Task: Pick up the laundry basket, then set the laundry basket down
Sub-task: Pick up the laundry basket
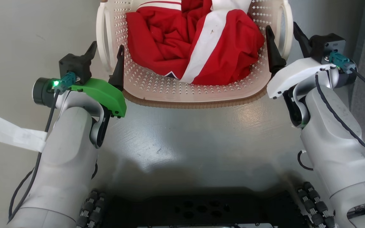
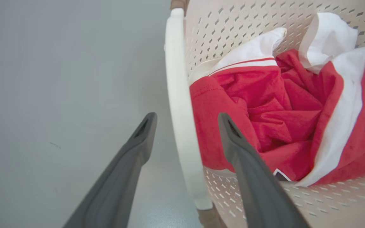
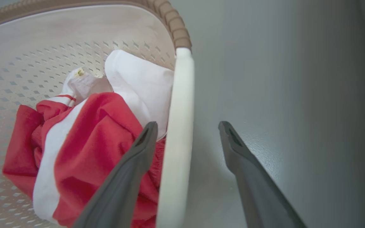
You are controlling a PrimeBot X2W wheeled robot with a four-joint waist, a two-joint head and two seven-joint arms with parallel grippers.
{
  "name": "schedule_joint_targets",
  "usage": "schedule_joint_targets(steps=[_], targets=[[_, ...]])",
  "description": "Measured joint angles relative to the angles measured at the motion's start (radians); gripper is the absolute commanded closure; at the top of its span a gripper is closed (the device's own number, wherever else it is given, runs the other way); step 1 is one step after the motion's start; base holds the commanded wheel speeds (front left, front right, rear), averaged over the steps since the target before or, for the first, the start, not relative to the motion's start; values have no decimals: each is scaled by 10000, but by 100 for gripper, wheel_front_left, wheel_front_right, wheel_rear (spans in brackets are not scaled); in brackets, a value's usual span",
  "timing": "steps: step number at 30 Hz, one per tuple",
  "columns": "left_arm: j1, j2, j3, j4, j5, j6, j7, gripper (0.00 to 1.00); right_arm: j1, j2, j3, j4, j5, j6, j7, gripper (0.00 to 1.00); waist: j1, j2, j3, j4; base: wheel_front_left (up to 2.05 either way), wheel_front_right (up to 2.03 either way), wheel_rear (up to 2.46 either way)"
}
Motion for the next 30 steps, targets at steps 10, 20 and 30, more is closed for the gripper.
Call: schedule_joint_targets(steps=[10, 20, 30], targets=[[-280, 0, -309, 489, -341, -90, 0, 0, -266, 0, 514, 531, 437, 102, -2, 0, 0, 0, 82, 83, 0, 0, 0], [-476, -4, -675, 1099, -890, -173, 0, 0, -516, -25, 840, 932, 746, 84, -2, 57, -1, 0, 107, 101, 0, 0, 0], [-723, -58, -1095, 1333, -1455, -251, 2, 100, -768, 54, 976, 1306, 1057, -61, -2, 100, 0, 0, 61, 70, 0, 0, 0]])
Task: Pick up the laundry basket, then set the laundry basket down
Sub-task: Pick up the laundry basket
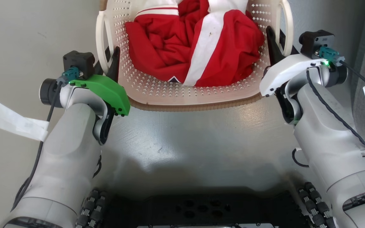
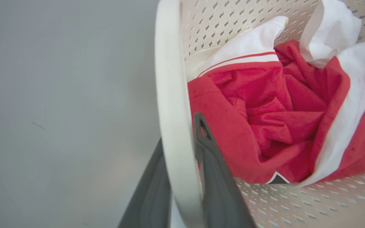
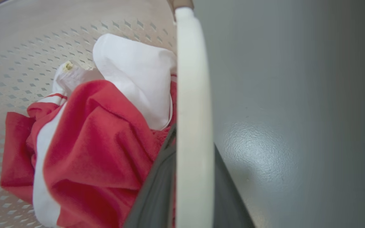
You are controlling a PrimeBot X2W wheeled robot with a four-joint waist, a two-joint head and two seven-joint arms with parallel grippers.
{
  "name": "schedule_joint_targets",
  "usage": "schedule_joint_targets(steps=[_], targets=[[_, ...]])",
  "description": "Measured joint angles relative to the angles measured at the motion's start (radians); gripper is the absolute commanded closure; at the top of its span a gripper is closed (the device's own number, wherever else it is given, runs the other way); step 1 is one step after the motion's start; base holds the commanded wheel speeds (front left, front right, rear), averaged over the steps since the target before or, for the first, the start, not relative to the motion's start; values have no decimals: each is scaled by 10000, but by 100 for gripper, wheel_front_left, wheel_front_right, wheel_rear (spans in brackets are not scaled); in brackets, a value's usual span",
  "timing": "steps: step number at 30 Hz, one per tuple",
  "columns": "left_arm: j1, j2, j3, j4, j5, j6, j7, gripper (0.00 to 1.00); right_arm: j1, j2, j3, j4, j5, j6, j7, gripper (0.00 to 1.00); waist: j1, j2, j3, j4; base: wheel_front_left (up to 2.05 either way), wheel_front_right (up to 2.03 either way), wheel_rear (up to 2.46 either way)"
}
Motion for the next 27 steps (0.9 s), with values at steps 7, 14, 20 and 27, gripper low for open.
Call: schedule_joint_targets(steps=[7, 14, 20, 27], targets=[[-3, -25, -127, 105, -111, 0, 2, 100, -1, 6, 12, 276, 102, -48, 0, 100, 0, 0, -219, 11, 0, 0, 0], [-3, -52, -123, 263, -230, 0, 0, 100, -1, 29, 46, 504, 280, -58, 2, 100, 0, 0, -594, 30, 0, 0, 0], [5, -82, -121, 453, -257, 0, 0, 100, 1, 65, 88, 740, 454, -56, 2, 100, 0, 0, -1049, 52, 0, 0, 0], [313, -146, -79, 704, -395, 0, 0, 100, 182, 140, 176, 1087, 644, -12, 2, 100, 0, 0, -1775, 63, 0, 0, 0]])
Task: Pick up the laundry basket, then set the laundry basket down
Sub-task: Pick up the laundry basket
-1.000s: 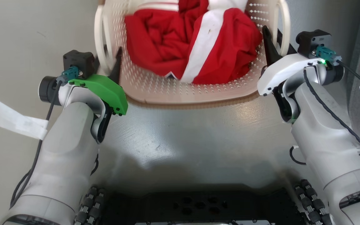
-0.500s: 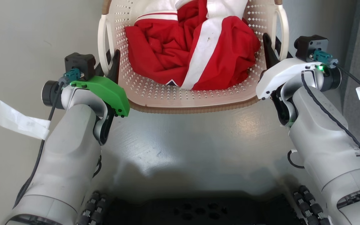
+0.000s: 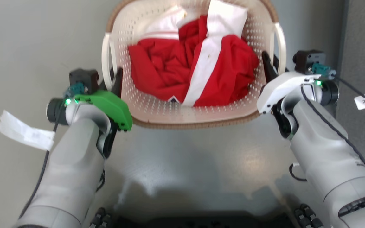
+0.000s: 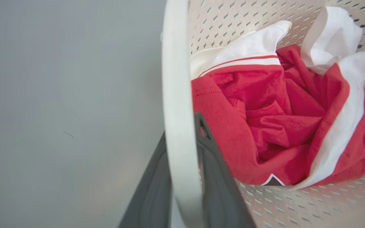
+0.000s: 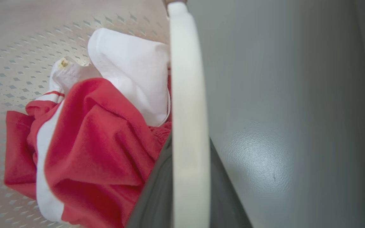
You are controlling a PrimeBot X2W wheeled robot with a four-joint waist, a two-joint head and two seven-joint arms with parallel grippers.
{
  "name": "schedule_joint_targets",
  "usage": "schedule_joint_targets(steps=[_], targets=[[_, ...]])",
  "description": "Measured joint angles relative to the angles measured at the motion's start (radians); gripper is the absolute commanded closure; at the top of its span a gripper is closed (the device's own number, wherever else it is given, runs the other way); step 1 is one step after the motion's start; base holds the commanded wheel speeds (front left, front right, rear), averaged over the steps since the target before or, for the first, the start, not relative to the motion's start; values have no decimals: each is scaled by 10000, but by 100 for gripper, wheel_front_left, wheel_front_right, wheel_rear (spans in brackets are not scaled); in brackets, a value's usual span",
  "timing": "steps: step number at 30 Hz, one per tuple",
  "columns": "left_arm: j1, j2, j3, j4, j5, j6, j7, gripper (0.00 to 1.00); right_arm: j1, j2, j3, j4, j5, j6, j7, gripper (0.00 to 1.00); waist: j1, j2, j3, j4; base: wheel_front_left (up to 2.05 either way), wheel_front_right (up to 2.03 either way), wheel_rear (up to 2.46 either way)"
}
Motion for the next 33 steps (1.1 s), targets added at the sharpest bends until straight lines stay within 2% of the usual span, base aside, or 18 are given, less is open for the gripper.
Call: schedule_joint_targets(steps=[8, 20, 33], targets=[[675, -96, 23, 527, -159, 0, 0, 100, 580, 121, 178, 485, 430, 167, 6, 100, 0, 0, -964, -23, 0, 0, 0], [1985, -238, -94, 1432, -631, 2, 2, 100, 1675, 255, 1108, 1386, 1195, 577, 245, 100, 0, 0, -2481, -119, 0, 0, 0], [3334, -249, -583, 1967, -1216, -105, 453, 100, 2999, 288, 2220, 1697, 1812, 663, 1057, 100, 0, 0, -4271, -296, 0, 0, 0]])
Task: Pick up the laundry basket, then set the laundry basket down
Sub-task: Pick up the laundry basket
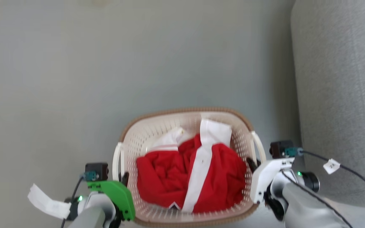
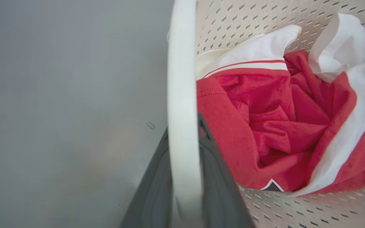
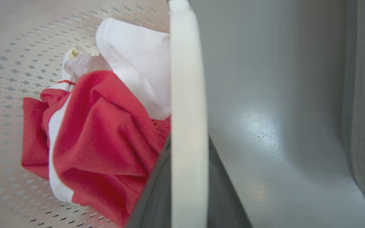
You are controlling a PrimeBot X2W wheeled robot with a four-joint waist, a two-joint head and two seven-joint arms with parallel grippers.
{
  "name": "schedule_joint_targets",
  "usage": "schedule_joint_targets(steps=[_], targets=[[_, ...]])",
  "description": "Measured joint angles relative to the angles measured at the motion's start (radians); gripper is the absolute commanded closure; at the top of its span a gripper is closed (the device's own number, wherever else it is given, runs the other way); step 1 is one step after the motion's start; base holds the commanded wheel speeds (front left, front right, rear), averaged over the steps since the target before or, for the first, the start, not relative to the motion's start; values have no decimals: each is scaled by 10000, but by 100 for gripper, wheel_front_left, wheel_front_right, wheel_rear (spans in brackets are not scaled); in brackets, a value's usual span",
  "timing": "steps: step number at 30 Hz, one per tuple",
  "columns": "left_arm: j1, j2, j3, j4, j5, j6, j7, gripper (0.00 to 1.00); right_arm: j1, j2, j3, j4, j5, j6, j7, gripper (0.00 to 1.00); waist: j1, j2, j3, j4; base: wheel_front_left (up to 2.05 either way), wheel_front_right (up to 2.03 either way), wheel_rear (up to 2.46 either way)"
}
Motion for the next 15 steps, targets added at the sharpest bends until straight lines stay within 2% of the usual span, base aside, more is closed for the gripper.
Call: schedule_joint_targets(steps=[15], targets=[[1415, 2, -454, 445, -468, -128, 756, 100, 1527, 38, 777, -31, 955, 4, 1009, 100, 0, 0, -1928, -179, 0, 0, 0]])
